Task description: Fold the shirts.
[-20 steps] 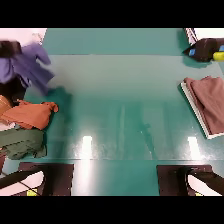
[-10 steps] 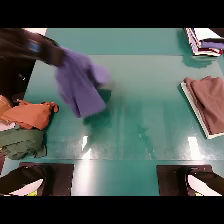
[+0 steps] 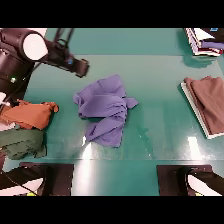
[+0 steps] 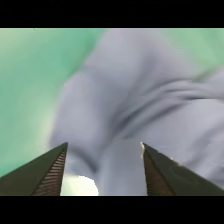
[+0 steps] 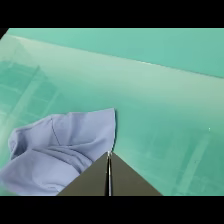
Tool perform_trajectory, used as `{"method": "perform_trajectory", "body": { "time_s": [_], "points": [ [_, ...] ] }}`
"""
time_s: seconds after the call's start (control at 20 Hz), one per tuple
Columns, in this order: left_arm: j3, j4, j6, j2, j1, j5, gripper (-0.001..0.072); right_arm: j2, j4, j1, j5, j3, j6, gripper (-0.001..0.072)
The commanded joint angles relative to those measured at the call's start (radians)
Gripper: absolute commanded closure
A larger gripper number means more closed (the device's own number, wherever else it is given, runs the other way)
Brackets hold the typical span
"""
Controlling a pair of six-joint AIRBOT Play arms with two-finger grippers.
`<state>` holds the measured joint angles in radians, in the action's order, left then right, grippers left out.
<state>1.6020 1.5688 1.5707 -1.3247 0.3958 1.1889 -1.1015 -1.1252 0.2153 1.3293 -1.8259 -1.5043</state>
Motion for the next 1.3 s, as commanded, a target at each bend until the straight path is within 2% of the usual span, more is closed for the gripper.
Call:
{"method": "perform_trajectory", "body": {
  "time_s": [0.0,0.15,0.35,0.5,0.6,0.65,0.7,0.75,0.8,1.0,1.15,1.2,1.25],
  "points": [
    [-0.153,-0.196,-0.001,-0.027,-0.232,-0.088,0.0159,0.0,0.0,0.0,0.007,-0.001,0.0,0.0696],
    [-0.246,-0.325,-0.077,-0.137,-0.322,-0.131,0.016,0.0,0.0,0.0,0.008,-0.001,0.0,0.0696],
    [-0.246,-0.335,-0.087,-0.308,-0.33,-0.132,0.016,0.0,0.0,0.0,0.009,-0.001,-0.001,0.0696],
    [-0.246,-0.359,-0.089,-0.369,-0.33,-0.134,0.0159,0.0,0.0,0.0,0.009,-0.001,-0.003,0.0696],
    [-0.246,-0.425,-0.134,-0.374,-0.33,-0.143,0.0161,0.0,0.0,0.0,0.01,0.0,-0.014,0.0696],
    [-0.246,-0.445,-0.144,-0.374,-0.33,-0.143,0.025,0.0,0.0,0.0,0.01,0.003,-0.014,0.0696],
    [-0.246,-0.448,-0.144,-0.374,-0.33,-0.145,0.0462,0.0,0.0,0.0,0.015,0.012,-0.014,0.0696],
    [-0.244,-0.448,-0.144,-0.373,-0.33,-0.145,0.0616,0.0,0.0,0.0,0.03,0.031,-0.02,0.0696],
    [-0.229,-0.439,-0.153,-0.373,-0.33,-0.126,0.0683,0.0,0.0,-0.001,0.048,0.059,-0.045,0.0696],
    [-0.077,-0.304,-0.157,-0.325,-0.33,-0.037,0.0684,0.0,0.001,0.001,0.107,0.274,-0.087,0.0696],
    [0.019,-0.261,-0.158,-0.264,-0.33,-0.03,0.0683,0.0,0.011,0.014,0.095,0.509,-0.118,0.0694],
    [0.036,-0.26,-0.158,-0.245,-0.33,-0.035,0.0683,0.0,0.016,0.032,0.079,0.594,-0.122,0.0628],
    [0.047,-0.26,-0.157,-0.232,-0.33,-0.041,0.0683,0.0,0.04,0.057,0.054,0.689,-0.122,0.0341]
  ]
}}
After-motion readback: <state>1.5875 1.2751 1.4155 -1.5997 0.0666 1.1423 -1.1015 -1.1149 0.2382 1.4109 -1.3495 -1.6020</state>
